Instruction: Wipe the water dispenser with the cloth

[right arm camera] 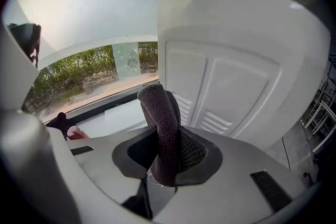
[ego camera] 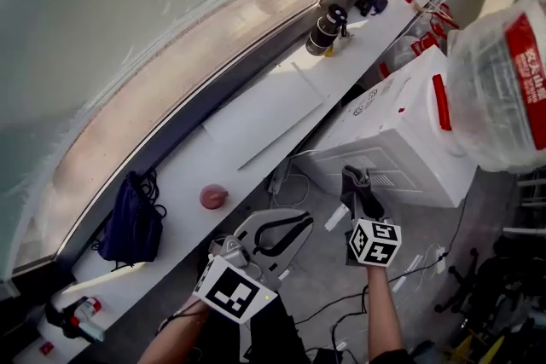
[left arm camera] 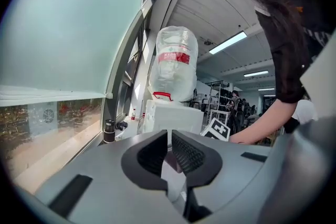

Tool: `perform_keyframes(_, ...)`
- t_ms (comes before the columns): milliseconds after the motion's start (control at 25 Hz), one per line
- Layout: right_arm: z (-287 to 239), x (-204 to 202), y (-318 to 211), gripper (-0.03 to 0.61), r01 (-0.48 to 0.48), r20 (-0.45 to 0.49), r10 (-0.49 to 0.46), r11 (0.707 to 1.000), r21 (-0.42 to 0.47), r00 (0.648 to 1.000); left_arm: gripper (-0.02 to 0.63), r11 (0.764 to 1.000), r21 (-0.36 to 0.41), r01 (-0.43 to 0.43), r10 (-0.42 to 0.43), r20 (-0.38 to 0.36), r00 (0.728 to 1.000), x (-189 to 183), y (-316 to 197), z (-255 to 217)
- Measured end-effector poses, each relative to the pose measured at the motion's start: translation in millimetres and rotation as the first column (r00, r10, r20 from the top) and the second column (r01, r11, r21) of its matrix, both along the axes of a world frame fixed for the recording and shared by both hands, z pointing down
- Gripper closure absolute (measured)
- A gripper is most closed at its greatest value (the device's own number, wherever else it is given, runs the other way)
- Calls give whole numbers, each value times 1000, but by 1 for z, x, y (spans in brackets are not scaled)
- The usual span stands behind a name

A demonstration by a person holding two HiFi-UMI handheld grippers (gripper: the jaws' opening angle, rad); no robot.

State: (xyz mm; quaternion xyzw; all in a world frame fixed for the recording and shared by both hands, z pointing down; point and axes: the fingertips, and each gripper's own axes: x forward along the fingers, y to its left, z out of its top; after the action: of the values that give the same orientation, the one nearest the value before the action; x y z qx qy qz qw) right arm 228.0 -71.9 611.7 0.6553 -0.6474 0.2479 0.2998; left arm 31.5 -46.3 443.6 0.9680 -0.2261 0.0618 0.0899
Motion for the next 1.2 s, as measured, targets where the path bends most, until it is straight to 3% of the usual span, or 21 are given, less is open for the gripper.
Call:
perform_keyframes(360, -161, 41, 19, 479, 10, -142, 8, 993, 119, 990, 586, 997, -25, -72, 72, 0, 997, 22, 23, -31)
perform_keyframes(520, -200, 56, 10, 479, 31, -232, 7, 987, 160, 973, 586, 996, -24, -80, 80, -9, 997, 28, 28, -38)
perform_keyframes(800, -171, 68, 3, 479, 33, -251, 2, 990, 136, 968, 586, 997, -28, -68, 67, -10, 998, 30, 32, -34)
perform_keyframes(1200, -59, 80, -1, 479, -6, -205, 13, 999, 36, 979, 586, 997, -73, -20, 21, 11, 1000, 29, 32, 9)
